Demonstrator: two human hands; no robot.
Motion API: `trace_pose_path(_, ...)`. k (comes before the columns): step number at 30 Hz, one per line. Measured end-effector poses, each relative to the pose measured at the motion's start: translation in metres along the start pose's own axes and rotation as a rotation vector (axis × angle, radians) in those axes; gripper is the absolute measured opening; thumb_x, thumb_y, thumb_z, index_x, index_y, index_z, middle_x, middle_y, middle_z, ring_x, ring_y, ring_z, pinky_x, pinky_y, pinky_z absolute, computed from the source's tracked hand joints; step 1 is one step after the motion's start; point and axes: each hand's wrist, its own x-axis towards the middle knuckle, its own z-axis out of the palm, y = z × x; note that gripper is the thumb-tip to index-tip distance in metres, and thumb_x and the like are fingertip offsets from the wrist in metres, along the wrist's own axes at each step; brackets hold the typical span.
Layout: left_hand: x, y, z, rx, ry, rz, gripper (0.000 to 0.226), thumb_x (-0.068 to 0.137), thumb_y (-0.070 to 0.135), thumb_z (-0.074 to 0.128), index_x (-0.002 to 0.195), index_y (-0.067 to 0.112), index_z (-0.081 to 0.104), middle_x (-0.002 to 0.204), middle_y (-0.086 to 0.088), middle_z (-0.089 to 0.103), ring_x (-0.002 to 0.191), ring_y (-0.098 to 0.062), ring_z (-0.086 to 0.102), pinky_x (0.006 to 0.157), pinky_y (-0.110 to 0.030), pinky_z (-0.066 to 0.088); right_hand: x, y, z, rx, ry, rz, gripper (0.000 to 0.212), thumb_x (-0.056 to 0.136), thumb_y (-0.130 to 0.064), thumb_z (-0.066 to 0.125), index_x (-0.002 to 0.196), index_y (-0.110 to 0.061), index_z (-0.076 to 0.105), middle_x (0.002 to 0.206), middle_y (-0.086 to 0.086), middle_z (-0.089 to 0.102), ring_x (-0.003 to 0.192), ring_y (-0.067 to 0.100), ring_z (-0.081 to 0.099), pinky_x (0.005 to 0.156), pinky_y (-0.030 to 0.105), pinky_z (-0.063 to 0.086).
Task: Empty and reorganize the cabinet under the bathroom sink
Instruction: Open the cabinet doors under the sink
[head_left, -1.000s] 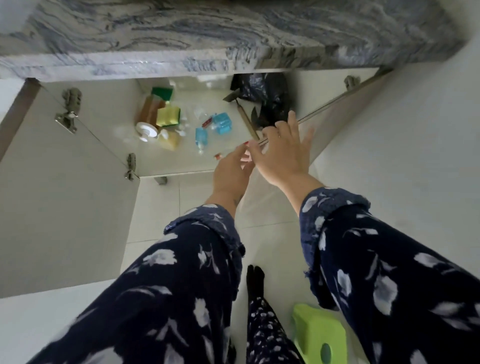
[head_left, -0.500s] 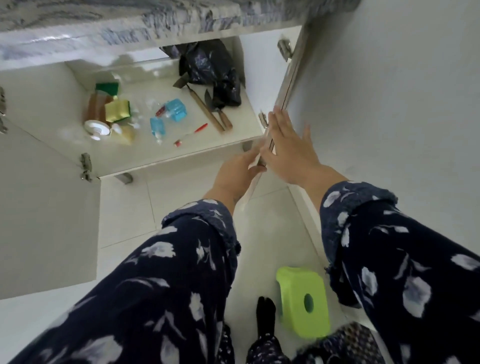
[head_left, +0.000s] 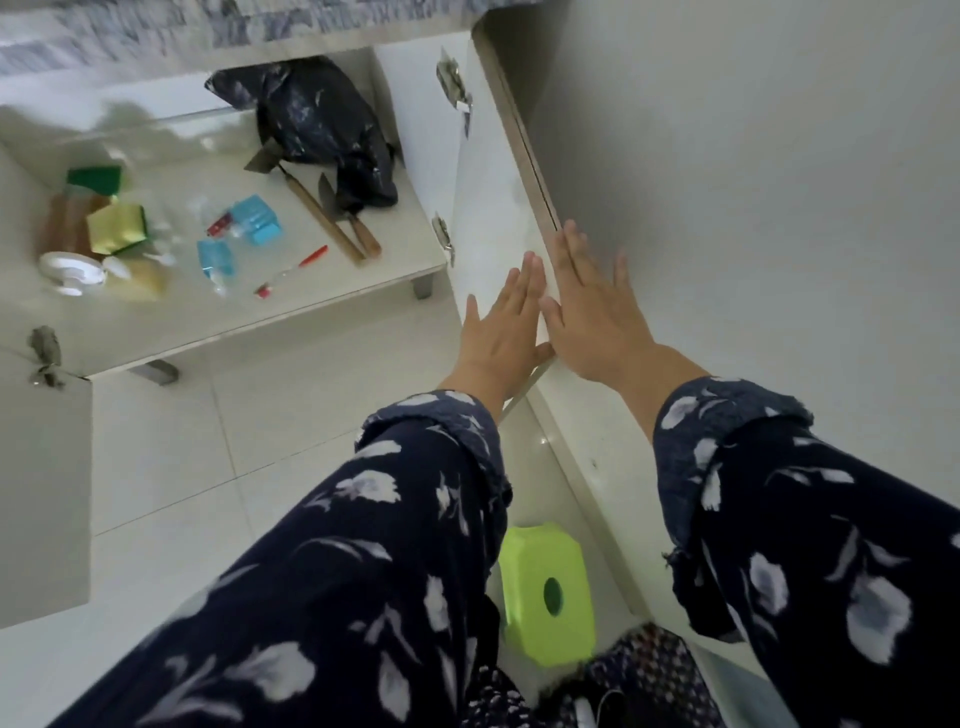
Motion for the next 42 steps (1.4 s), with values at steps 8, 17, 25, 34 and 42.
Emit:
trace_pose_path(8, 0.032, 0.05, 0.018, -0.062, 0.021, -0.061, 0.09, 0.095, 0.047, 0.044, 0.149, 0.016, -0.021, 0.158, 0.004, -0.023, 0.148, -0.013, -0.008, 0.118, -0.052, 0.011, 0.007, 0.055, -0.004, -0.126, 0.024, -0.001, 0.065, 0.102, -0.037, 0.024, 0.152, -0.007, -0.005, 0.16, 0.007, -0.01, 0.149, 0.02, -0.005, 0.119, 0.046, -0.002)
trace_pose_path(17, 0.028, 0.041, -0.01, 0.062, -0.082, -0.076, 0.062, 0.099, 0.033, 0.044, 0.152, 0.021, 0.016, 0.156, -0.003, 0.026, 0.145, -0.021, 0.022, 0.113, -0.047, 0.028, 0.004, 0.061, -0.006, -0.095, 0.025, 0.06, 0.067, 0.097, -0.028, 0.042, 0.152, -0.013, 0.006, 0.16, 0.014, -0.002, 0.146, 0.031, 0.012, 0.115, 0.041, 0.02)
trace_pose_path(25, -0.001, 0.009, -0.059, 0.017, -0.188, -0.234, 0.041, 0.097, 0.025, 0.043, 0.138, 0.021, 0.046, 0.143, -0.003, 0.047, 0.129, -0.024, 0.046, 0.106, -0.042, 0.039, 0.004, 0.055, -0.036, -0.104, -0.178, 0.224, 0.054, 0.092, -0.023, 0.041, 0.145, -0.018, 0.033, 0.158, 0.018, -0.001, 0.141, 0.035, 0.018, 0.109, 0.038, 0.03)
trace_pose_path(34, -0.032, -0.009, -0.097, -0.041, -0.097, -0.379, 0.042, 0.096, 0.018, 0.041, 0.137, 0.025, 0.047, 0.144, -0.003, 0.045, 0.129, -0.026, 0.045, 0.106, -0.039, 0.038, 0.009, -0.019, -0.047, -0.119, -0.225, 0.019, 0.051, 0.091, -0.025, 0.044, 0.142, -0.02, 0.037, 0.148, 0.008, 0.033, 0.138, 0.029, 0.026, 0.111, 0.046, 0.025)
trace_pose_path(42, -0.076, -0.06, -0.11, -0.091, -0.111, -0.528, 0.033, 0.095, 0.019, 0.047, 0.125, 0.015, 0.06, 0.13, -0.007, 0.058, 0.118, -0.028, 0.055, 0.104, -0.04, 0.042, 0.021, -0.087, -0.046, 0.02, -0.353, -0.144, 0.031, 0.089, -0.014, 0.042, 0.114, -0.014, 0.059, 0.117, 0.006, 0.06, 0.107, 0.028, 0.058, 0.086, 0.033, 0.046)
